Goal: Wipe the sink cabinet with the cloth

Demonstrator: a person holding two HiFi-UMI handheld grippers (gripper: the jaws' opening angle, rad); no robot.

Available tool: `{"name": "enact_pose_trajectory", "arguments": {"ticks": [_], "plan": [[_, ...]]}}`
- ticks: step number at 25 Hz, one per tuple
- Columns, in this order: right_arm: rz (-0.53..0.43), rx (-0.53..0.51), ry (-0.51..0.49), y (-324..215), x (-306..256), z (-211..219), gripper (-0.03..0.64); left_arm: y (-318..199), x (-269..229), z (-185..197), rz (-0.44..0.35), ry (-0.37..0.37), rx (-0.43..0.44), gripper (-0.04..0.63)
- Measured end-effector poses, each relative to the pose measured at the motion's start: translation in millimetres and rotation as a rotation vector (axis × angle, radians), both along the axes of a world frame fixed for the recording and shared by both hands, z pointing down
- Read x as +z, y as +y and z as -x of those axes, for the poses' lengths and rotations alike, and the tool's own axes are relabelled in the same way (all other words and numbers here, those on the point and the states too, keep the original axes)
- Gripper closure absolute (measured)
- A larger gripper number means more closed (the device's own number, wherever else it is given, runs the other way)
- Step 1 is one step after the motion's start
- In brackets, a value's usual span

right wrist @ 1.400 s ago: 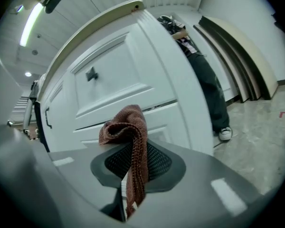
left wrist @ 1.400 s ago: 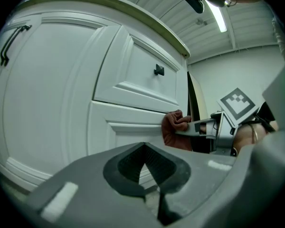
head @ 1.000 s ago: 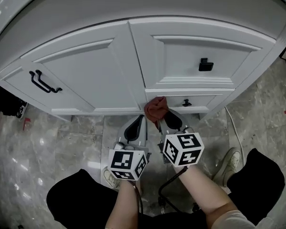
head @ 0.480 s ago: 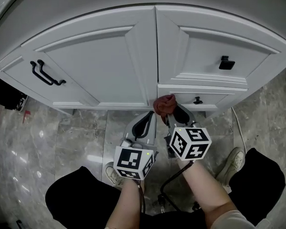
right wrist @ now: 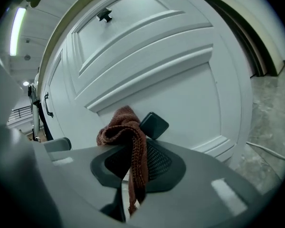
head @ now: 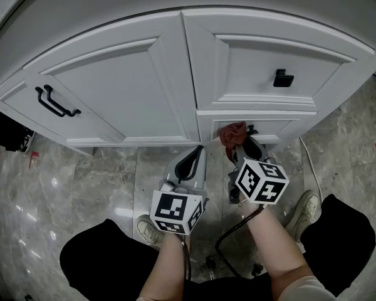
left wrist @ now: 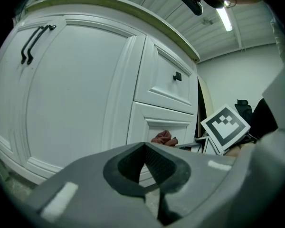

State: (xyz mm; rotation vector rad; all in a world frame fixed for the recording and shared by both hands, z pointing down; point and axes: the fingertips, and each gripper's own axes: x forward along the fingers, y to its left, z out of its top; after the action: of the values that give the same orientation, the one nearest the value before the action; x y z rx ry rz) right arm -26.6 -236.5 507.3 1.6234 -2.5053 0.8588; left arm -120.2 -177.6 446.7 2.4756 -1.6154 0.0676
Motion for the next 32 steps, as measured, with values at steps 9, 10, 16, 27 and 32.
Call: {"name": "enact_pose_trajectory", "arguments": {"ticks": [9, 10, 16, 27, 32], "plan": [[-0.039, -0.034, 0.047, 20.6, -16.4, -20.8, 0.529, -7.9, -6.3, -37.0, -0.013, 0.011, 0.055, 0.595], [-0.051, -0.026, 0.051, 21.8, -19.4, -26.0, 0.529, -8.8, -6.6, -41.5, -0.013, 0.012, 0.061, 0.595], [-0.05, 0.079, 0.033, 14.0, -22.1, -63.9, 0.529, -14.2, -5.0, -66.9, -0.013, 0.004, 0.093, 0.595], [-0.013, 0.091, 0.013, -9.3, -14.1, -89.4, 0.529, -24.9, -2.5, -86.6, -0.011, -0.006, 0.094, 0.595], [-0.013, 0.128, 0.032, -11.1, -14.9, -120.4, 0.529, -27.7, -2.4, -98.6, -0.01, -0.001, 0.096, 0.595]]}}
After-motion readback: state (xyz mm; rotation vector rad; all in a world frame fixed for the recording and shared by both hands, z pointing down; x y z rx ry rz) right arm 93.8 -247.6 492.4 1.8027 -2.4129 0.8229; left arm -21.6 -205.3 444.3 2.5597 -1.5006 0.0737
